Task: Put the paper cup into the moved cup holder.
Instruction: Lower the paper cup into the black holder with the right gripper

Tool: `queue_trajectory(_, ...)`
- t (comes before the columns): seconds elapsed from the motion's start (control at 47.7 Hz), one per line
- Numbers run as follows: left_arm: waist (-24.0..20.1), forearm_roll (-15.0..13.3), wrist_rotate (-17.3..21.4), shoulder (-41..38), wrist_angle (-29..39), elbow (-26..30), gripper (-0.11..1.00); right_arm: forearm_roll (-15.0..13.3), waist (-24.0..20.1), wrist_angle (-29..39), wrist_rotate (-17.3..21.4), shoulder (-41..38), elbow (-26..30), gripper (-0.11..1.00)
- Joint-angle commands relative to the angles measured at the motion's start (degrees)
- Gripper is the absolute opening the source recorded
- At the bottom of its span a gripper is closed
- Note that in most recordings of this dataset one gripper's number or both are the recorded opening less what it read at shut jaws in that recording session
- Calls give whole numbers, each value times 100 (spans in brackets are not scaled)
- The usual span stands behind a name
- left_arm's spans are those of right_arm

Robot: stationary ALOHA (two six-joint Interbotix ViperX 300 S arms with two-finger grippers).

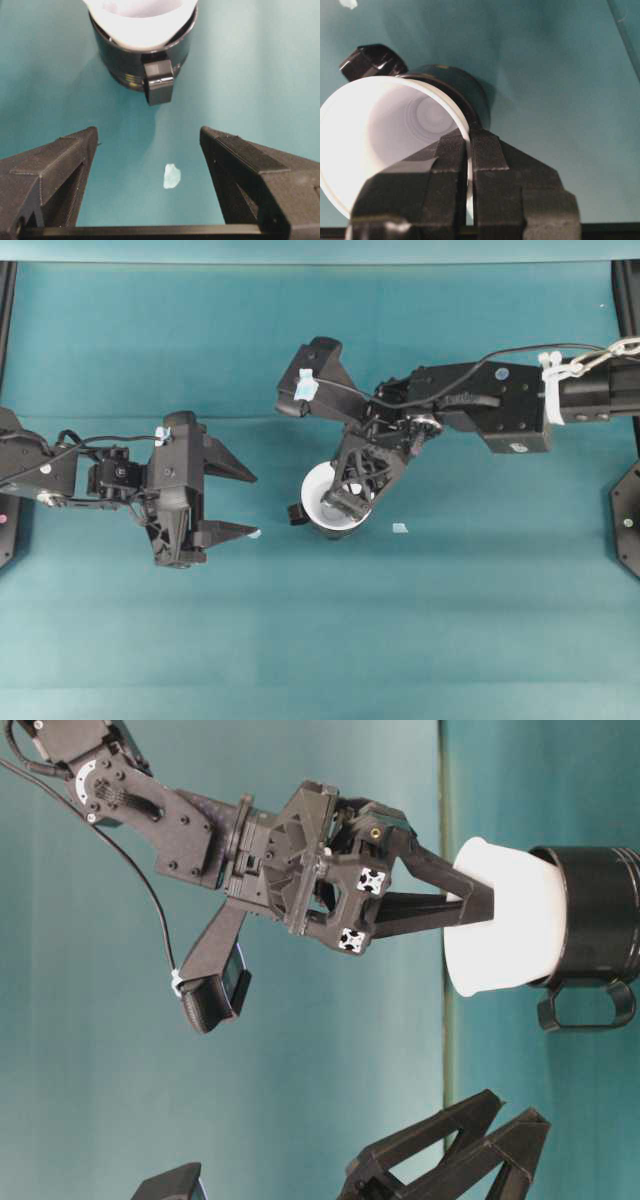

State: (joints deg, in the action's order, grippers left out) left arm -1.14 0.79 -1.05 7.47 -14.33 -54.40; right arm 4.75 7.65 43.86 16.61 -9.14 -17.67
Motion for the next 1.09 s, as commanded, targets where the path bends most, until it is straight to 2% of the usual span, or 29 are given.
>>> queue_trajectory(0.0, 18, 9, 0, 26, -26, 70, 85, 18, -53, 9, -9, 44, 35, 2)
queue_trajectory(0.189, 9, 18, 0, 26, -26, 70, 85, 18, -97, 35, -9, 44, 35, 3)
queue_trajectory(0.377, 18, 18, -9, 26, -26, 70, 85, 62, -105, 9, -9, 53, 44, 12)
queue_trajectory(0.461, 18, 18, -9, 26, -26, 79, 85, 70, -105, 9, 0, 53, 44, 22)
queue_trajectory(0.671, 18, 18, -9, 26, -26, 70, 85, 70, -114, 18, 35, 70, 35, 69)
queue_trajectory(0.776, 18, 18, 0, 18, -26, 70, 85, 70, -123, 0, 35, 105, 35, 83)
queue_trajectory(1.069, 18, 18, -9, 26, -26, 70, 85, 62, -141, -114, 35, 105, 26, 85)
